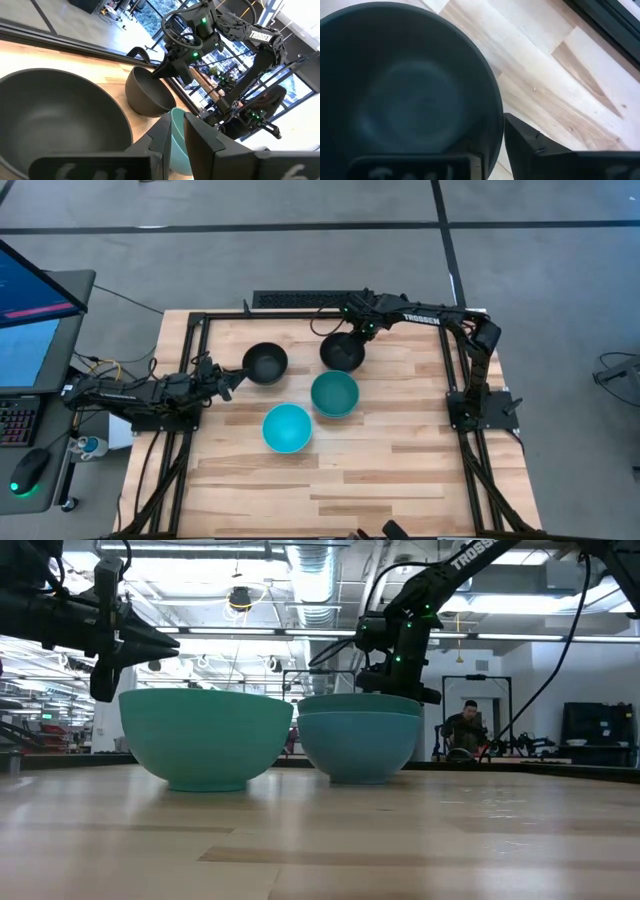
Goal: Nest bowls inside each other
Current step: Stack the right black bowl on top of the green bowl
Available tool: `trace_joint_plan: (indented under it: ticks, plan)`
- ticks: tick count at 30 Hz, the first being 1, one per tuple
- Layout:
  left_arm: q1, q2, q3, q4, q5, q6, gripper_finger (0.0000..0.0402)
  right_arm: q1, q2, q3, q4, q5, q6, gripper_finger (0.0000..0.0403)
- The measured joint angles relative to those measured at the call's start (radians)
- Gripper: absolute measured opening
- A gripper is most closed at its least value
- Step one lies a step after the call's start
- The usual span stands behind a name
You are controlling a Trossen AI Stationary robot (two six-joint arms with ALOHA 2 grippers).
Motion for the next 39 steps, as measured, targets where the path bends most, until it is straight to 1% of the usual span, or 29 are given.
trace_joint_plan:
  ticks: [13,17,21,27,36,39]
  plan:
    - [0.000,0.000,0.000,-0.001,0.000,0.001,0.0041,0.000,0.001,0.000,0.002,0.002,0.010,0.0075]
    - [0.000,0.000,0.000,-0.007,0.001,0.001,0.0041,0.002,0.041,-0.001,-0.003,0.004,0.026,0.0077]
    - [0.000,0.000,0.000,-0.007,0.001,0.001,0.0041,0.013,0.087,0.000,-0.012,0.005,0.018,0.0089]
    - [0.000,0.000,0.000,-0.004,0.001,0.000,0.0041,0.046,0.076,-0.001,0.018,0.022,0.001,0.0110]
    - [0.000,0.000,0.000,-0.004,-0.004,0.005,0.0041,0.036,0.037,0.001,0.016,0.026,0.001,0.0105]
    - [0.000,0.000,0.000,-0.004,-0.004,0.005,0.0041,0.033,0.037,0.001,0.008,0.022,-0.007,0.0079]
